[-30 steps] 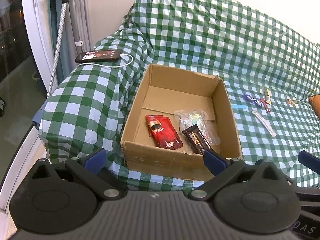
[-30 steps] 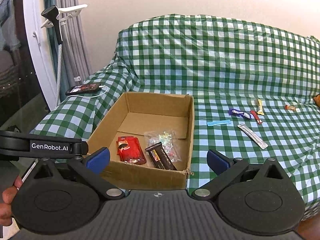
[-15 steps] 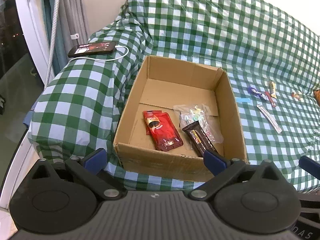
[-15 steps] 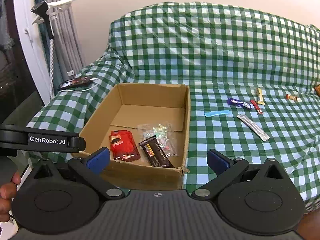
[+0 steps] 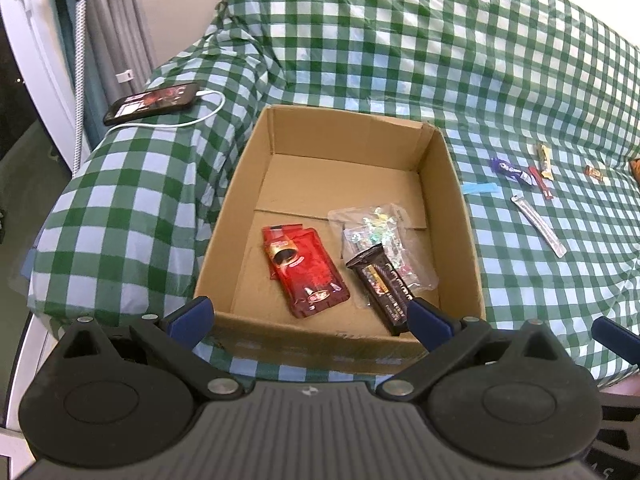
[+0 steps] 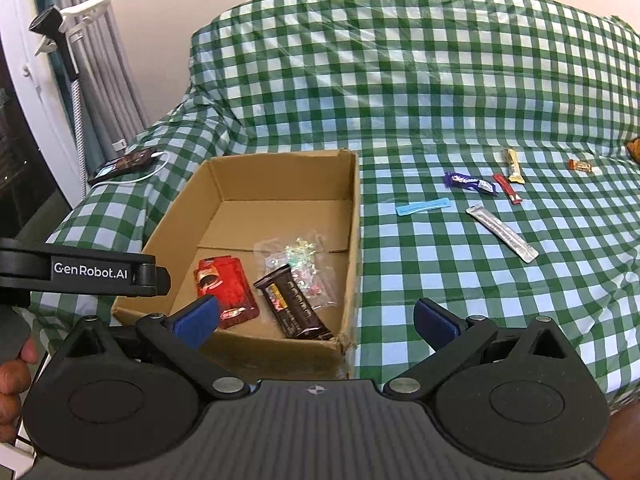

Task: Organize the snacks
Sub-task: 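Lift both grippers away from the box toward the remaining snacks, then grasp the purple candy bar with the left gripper while the right grasps the silver stick pack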

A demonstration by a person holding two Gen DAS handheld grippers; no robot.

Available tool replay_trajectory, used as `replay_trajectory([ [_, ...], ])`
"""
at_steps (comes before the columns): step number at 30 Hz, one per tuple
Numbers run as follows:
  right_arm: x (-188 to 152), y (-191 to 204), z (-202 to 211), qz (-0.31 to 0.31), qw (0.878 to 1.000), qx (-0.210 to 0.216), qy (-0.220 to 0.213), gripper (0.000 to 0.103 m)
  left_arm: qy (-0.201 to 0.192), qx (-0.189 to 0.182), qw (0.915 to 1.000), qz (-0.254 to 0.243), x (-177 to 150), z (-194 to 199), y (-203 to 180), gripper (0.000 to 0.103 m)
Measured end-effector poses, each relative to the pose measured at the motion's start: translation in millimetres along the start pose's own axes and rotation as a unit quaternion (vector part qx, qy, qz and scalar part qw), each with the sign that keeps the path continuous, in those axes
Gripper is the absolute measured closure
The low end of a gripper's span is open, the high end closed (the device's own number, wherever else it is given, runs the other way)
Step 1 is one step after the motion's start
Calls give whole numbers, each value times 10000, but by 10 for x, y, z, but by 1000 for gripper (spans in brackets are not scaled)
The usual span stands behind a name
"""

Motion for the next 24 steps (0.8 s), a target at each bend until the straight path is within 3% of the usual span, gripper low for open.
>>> replay_trajectory([
  [5,99,-274,-50,-215,9996,-162,-109,0,-122,-35,9998,-133,231,-39,-250,0],
  [11,201,-919,-106,-635,9951,-696,-290,0,-418,-150,9977,-514,597,-113,-810,0],
  [16,248,-1600,-234,-904,9877,-1243,-296,0,-211,-514,9954,-775,907,-409,-1433,0],
  [21,289,-2282,-633,-674,9850,-1585,-129,0,-71,-907,9843,-1512,1303,-923,-2186,0],
  [24,320,-2680,-1006,-482,9865,-1563,61,0,-274,-772,9763,-2004,1578,-1320,-2676,0],
])
Point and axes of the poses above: each gripper's, at about its wrist camera, not at the fingertips, and z roughly against the way its jaws point, y to its left, x to its top, the point moved 5 cm from there along -z, roughly the way its jaws point, and after that the axes turned 2 degrees about x, right-handed, at the moved point
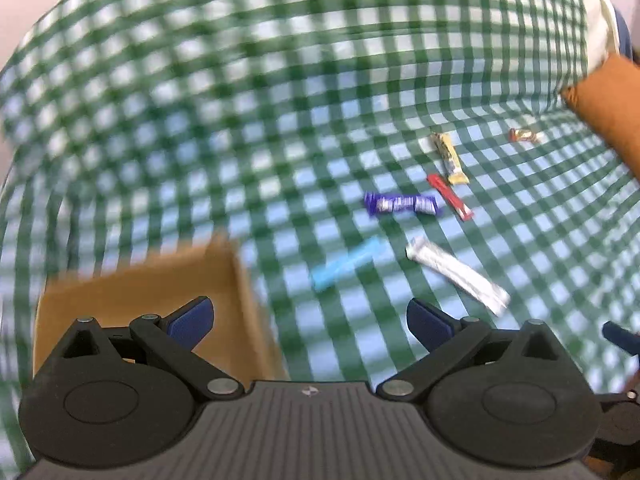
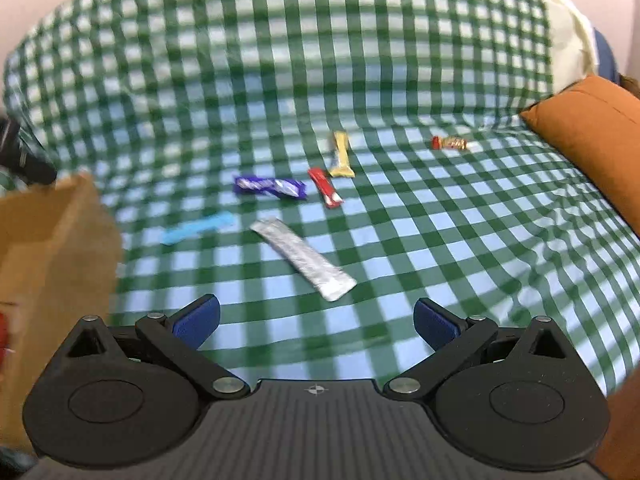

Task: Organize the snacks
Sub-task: 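Grasp the purple candy bar with the left gripper while the right grasps the silver stick pack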

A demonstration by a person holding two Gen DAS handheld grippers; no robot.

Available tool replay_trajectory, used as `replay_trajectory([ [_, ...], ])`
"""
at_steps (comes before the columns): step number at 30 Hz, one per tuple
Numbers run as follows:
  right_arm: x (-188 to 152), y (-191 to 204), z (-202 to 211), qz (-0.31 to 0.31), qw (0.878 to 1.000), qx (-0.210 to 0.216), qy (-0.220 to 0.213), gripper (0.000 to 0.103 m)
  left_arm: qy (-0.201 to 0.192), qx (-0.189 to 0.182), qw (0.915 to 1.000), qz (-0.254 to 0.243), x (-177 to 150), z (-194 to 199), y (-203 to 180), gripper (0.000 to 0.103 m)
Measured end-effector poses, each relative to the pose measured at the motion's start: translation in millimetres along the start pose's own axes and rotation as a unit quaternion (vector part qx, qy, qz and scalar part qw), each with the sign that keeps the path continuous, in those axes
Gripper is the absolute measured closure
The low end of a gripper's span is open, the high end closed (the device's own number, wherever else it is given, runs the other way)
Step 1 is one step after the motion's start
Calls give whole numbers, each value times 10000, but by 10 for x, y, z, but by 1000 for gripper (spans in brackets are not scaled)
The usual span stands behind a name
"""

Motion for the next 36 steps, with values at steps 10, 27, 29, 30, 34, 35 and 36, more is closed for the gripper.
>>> replay_trajectory([
  [10,224,-245,-1632,1062,9910,606,537,0,-33,-513,9835,-1735,725,-1744,-924,0],
  [27,214,-19,-1956,1651,9760,1402,235,77,480,-1165,9805,-1507,783,-2379,-1047,82],
  [29,228,-70,-1879,1382,9825,1223,263,77,313,-1278,9831,-1276,776,-2123,-899,82],
  [30,234,-100,-1815,1217,9856,1148,246,77,222,-1328,9839,-1177,765,-1959,-818,82],
  [34,212,-224,-1358,663,9945,809,69,77,-118,-1436,9865,-776,655,-1255,-598,82],
  [35,196,-243,-1204,539,9959,732,7,77,-185,-1460,9867,-689,595,-1052,-553,82],
  [36,172,-256,-1046,382,9970,679,-31,77,-220,-1532,9860,-622,522,-849,-511,82],
])
Point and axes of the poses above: each gripper's, at about its wrist camera, not at the fingertips, and z roughly against the way its jaws point, y to its left, x to its top, the point moved 5 cm from there along -z, roughly the way its jaws point, and after that the axes turned 2 degrees about x, right-handed, at the moved point
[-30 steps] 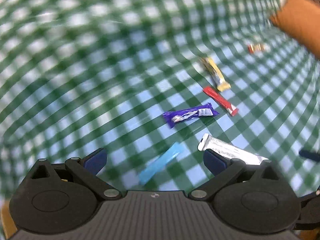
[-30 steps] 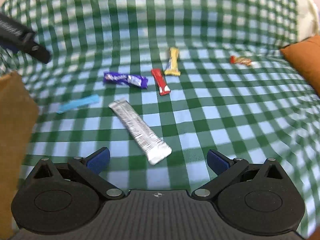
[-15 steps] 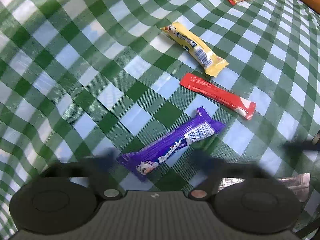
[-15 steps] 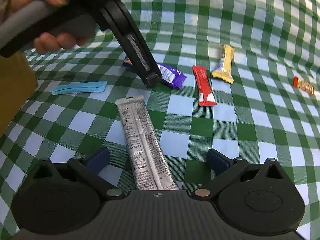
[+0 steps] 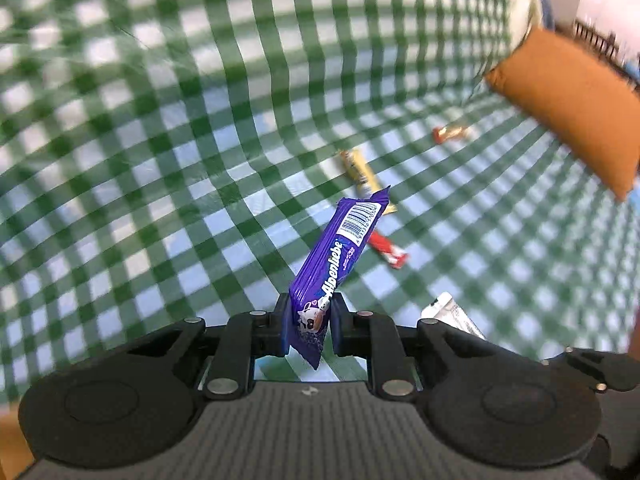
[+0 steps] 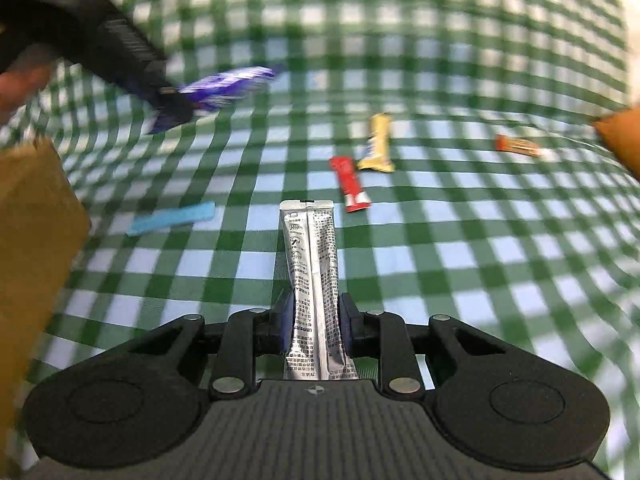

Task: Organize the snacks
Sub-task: 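Carry the purple bar with the left gripper while the right carries the silver pack into the box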

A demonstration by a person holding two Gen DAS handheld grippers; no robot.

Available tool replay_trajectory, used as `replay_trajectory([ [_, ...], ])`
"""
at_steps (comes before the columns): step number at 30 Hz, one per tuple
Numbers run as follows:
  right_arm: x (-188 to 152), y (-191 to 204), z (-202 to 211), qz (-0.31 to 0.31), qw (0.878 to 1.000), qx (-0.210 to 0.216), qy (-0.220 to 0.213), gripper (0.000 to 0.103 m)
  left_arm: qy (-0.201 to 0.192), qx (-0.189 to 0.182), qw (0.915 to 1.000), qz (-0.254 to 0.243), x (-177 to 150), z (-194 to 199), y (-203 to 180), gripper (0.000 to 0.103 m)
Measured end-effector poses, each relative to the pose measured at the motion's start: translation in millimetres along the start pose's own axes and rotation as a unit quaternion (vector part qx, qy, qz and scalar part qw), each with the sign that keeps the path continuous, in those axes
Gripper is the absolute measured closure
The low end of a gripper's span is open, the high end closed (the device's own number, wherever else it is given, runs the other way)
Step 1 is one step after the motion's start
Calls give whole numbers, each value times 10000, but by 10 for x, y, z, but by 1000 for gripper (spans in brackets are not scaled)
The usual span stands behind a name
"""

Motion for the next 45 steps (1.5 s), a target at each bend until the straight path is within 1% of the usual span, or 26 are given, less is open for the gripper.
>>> replay_trajectory([
  [1,-19,7,155,-180,9998,-38,-40,77,-47,-89,9999,87,-91,221,-24,82],
  [4,-74,80,675,-708,9973,24,-211,77,-198,-146,9993,281,-377,809,-94,82],
  [5,-84,133,826,-780,9966,67,-268,77,-256,-145,9989,373,-487,1016,-102,82],
  [6,-97,218,1007,-835,9959,126,-317,77,-231,-162,9986,444,-591,1196,-117,82],
  [9,-125,527,1424,-754,9959,332,-377,77,-203,-49,9976,657,-1004,1758,-100,82],
  [12,-154,807,1808,-601,9956,601,-405,77,-195,225,9964,789,-1428,2199,-18,82],
  [14,-204,1040,2009,-543,9943,835,-388,77,-185,429,9942,972,-1702,2479,110,82],
  [17,-293,1425,2197,-475,9913,1199,-255,77,-243,665,9902,1201,-2069,2839,254,82],
  [21,-469,1875,2380,-288,9887,1474,-12,77,-344,963,9837,1478,-2509,3236,399,82],
  [24,-597,2168,2456,-97,9881,1526,180,77,-388,1102,9798,1620,-2785,3433,476,82],
  [26,-656,2305,2514,4,9888,1475,245,77,-390,1126,9780,1714,-2940,3529,520,82],
  [30,-690,2476,2627,154,9903,1366,198,77,-392,1129,9746,1896,-3125,3622,603,82],
  [37,-719,2612,2739,381,9914,1241,184,77,-578,1057,9723,2005,-3213,3747,651,82],
  [45,-707,2667,2792,556,9916,1158,174,77,-665,1018,9697,2121,-3235,3753,679,82],
])
Point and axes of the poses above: each gripper's, at about its wrist camera, not at the fingertips, and z roughly against the way its jaws point, y to its left, x to its top, the point moved 5 cm from there along -z, roughly the way its jaws point, and after that the axes turned 2 degrees about x, right-handed, at the moved point
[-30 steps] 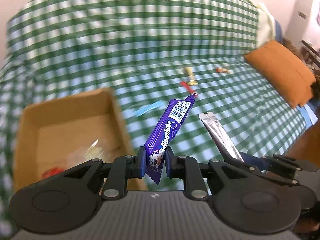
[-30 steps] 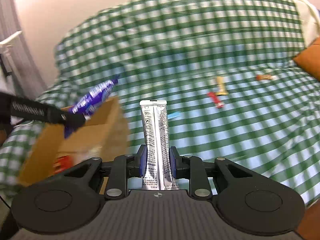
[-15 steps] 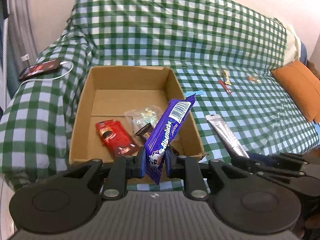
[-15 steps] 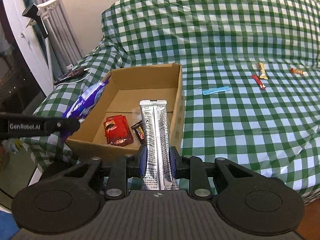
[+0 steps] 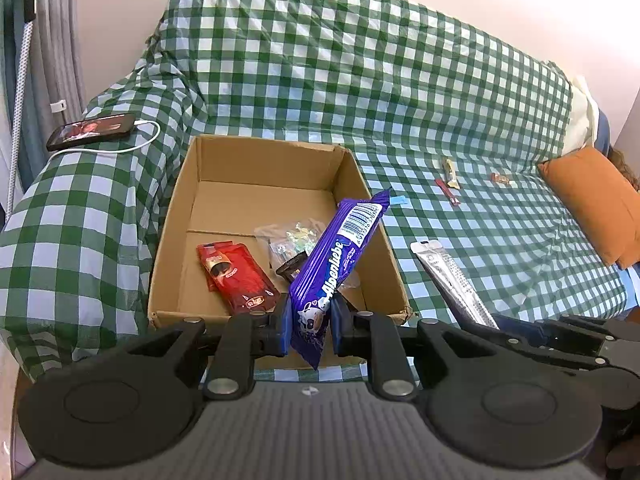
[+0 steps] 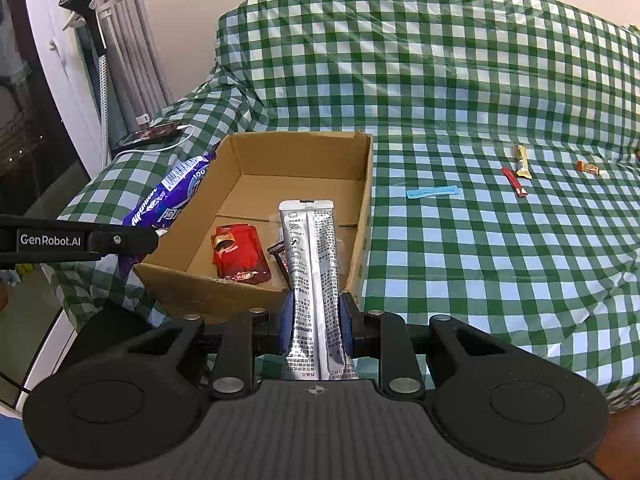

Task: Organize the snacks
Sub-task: 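Carry the purple bar with the left gripper while the right carries the silver pack into the box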

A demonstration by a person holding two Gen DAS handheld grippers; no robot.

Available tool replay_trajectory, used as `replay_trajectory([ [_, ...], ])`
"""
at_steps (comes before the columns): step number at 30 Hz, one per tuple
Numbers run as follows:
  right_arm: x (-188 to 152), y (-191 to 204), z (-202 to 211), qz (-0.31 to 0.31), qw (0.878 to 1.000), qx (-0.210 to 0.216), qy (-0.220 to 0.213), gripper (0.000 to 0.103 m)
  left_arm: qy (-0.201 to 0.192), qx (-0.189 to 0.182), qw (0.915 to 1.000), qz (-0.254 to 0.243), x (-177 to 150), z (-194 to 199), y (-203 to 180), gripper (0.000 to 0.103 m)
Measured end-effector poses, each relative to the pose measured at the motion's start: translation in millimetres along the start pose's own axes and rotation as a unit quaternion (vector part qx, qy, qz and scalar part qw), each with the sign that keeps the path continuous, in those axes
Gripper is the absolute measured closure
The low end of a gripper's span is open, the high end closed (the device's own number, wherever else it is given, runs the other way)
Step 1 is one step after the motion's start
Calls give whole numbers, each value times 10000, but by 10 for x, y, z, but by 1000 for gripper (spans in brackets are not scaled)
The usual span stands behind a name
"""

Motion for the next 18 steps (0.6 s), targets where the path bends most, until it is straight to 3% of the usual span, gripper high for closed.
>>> replay_trajectory([
  [18,8,84,-15,95,9999,-16,34,77,-57,3,10000,33,-12,-9,7,82],
])
Point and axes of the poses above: each gripper's, at about its wrist camera, not at the fingertips, and z roughly against the way its jaws point, y to its left, x to its top, the point moved 5 cm from there along -z, roughly the way its jaws point, and after that the axes turned 2 degrees about x, right-handed, at the moved point
